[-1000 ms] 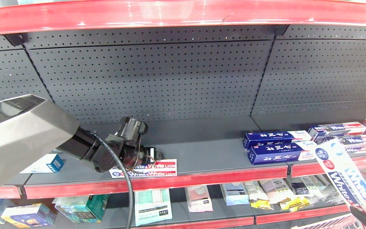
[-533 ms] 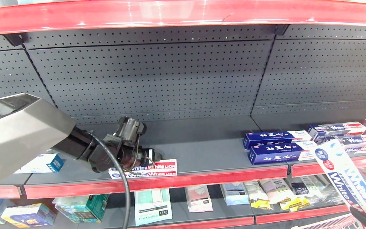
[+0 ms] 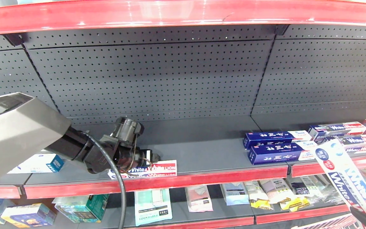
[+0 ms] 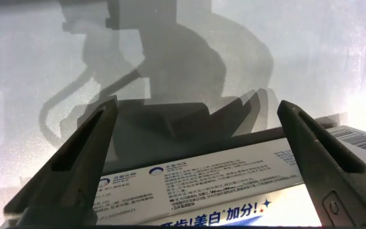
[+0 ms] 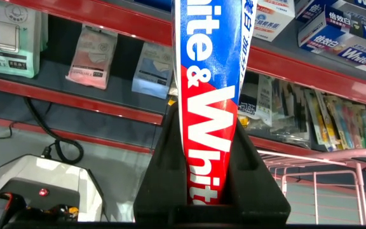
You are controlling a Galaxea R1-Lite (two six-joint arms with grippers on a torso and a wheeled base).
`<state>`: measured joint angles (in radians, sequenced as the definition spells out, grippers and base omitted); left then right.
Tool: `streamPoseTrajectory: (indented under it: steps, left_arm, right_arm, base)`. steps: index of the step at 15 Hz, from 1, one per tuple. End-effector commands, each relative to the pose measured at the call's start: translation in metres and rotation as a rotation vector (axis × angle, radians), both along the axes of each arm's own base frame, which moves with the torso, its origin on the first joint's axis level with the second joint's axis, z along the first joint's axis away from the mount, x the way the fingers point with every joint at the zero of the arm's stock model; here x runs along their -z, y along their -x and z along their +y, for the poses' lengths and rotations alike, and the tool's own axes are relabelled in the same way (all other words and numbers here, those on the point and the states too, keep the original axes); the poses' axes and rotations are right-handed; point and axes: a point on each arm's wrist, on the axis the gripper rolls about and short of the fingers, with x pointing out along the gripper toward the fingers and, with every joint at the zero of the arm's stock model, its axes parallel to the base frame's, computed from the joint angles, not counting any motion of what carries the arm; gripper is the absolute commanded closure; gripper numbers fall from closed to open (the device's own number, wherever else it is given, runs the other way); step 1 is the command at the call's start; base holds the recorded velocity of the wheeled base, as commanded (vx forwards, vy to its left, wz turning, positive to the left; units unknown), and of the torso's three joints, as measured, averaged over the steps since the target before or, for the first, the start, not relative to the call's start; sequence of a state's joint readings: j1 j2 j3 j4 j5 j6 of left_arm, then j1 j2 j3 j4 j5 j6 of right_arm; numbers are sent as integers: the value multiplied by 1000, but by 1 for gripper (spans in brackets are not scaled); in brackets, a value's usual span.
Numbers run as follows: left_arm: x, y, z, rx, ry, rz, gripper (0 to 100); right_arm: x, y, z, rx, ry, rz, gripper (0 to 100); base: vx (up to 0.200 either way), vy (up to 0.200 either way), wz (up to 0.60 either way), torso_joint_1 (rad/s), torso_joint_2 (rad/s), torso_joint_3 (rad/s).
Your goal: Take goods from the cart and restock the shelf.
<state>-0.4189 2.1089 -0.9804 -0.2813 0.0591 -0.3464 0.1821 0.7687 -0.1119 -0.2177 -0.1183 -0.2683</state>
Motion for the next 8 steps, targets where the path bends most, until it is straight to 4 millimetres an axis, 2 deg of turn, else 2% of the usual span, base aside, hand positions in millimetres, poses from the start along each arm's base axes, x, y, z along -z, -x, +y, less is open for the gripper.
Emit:
streamPoseTrajectory:
  steps: [1,8]
  left_arm:
    - [-2,0,0,2,4,-6,0]
    - [-3,4,1,23,2,-2,0]
  right_arm:
    - [0,0,0,-1,0,-2,100]
    - [-1,0,0,-1,-1,-3,100]
  base:
    - [0,0,0,0,0,0]
    - [0,0,0,0,0,0]
